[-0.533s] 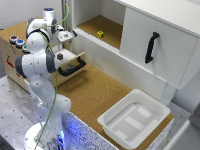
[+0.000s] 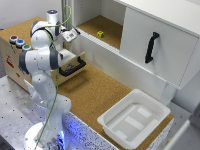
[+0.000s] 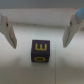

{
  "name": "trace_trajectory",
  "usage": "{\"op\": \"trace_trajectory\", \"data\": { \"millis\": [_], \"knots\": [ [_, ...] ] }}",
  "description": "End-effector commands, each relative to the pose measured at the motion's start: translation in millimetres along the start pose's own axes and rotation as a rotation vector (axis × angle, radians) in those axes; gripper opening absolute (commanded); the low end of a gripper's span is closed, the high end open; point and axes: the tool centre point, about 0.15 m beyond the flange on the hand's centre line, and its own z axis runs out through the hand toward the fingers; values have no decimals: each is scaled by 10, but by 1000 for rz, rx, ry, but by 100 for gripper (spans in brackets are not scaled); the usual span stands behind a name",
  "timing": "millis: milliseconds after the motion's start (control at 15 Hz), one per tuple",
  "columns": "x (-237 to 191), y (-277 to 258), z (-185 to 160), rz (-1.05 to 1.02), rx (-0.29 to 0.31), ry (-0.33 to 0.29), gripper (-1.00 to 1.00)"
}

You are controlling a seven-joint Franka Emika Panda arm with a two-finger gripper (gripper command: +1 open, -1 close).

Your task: Put the purple object on top of the drawer

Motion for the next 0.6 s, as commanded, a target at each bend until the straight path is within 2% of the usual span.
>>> {"op": "trace_trajectory", "data": {
  "millis": [0, 533],
  "knots": [
    [-49, 102, 254, -45, 40, 57, 100],
    [103, 150, 438, -26, 36, 23, 100]
  ]
}}
